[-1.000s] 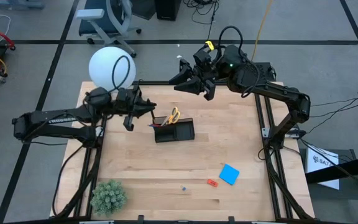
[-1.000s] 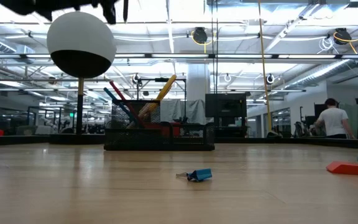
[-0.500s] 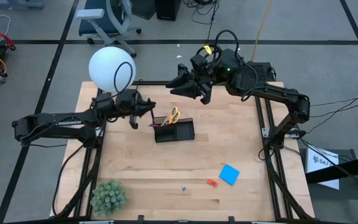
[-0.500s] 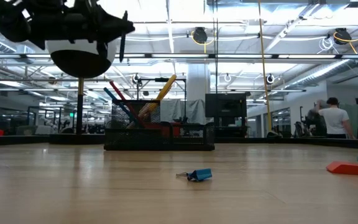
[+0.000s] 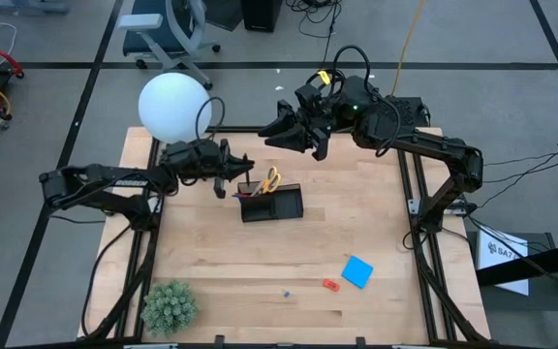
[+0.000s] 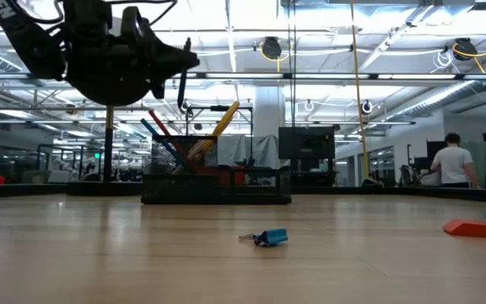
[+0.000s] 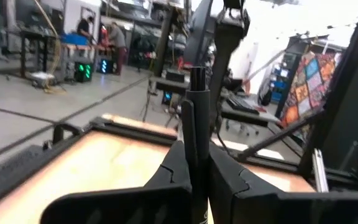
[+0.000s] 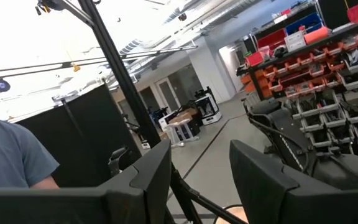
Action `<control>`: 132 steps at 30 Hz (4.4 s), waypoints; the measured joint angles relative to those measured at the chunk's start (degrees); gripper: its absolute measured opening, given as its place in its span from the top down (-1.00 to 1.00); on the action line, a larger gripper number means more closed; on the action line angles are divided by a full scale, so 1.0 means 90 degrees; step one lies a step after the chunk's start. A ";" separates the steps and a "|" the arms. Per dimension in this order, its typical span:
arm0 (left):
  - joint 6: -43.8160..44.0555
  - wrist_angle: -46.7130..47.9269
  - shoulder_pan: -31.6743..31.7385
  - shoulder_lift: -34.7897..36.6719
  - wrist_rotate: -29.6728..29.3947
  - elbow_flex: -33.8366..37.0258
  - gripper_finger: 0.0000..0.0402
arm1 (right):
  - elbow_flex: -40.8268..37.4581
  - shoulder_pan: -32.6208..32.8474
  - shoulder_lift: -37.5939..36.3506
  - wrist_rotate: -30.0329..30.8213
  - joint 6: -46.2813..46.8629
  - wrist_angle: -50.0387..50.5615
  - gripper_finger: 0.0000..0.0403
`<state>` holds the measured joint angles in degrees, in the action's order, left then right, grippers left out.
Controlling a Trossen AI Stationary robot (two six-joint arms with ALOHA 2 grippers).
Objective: Pick and place office supplies into organizer
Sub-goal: Put the black pen into the black organizer, then put the orange eraser into the black organizer
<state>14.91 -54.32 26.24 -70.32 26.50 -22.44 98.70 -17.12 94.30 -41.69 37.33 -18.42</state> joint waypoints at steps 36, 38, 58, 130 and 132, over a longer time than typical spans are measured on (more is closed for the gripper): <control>-0.0699 0.0794 -0.0060 -0.1026 0.0217 -0.0005 0.85 | 0.0000 0.0000 0.0001 0.0323 0.0054 0.0096 0.23; -0.0770 0.0798 -0.0062 -0.1026 0.0217 -0.0005 0.85 | 0.0000 0.0000 0.0001 0.0323 -0.0004 0.0129 0.23; -0.0643 0.0976 -0.0481 -0.1026 0.0228 -0.0005 0.71 | 0.0000 0.0000 0.0000 0.0325 -0.0204 0.0276 0.23; -0.0496 0.6922 -0.3496 0.1296 -0.2609 -0.3502 0.20 | 0.0002 0.2409 -0.1743 0.3373 -0.2229 0.3896 0.23; -0.0354 0.6920 -0.3717 0.1284 -0.2980 -0.3502 0.20 | 0.0002 0.2580 -0.1823 0.3511 -0.2222 0.4441 0.23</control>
<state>11.72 7.96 -7.22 -58.77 -0.32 -53.95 98.72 6.09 77.90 -10.09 17.32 21.54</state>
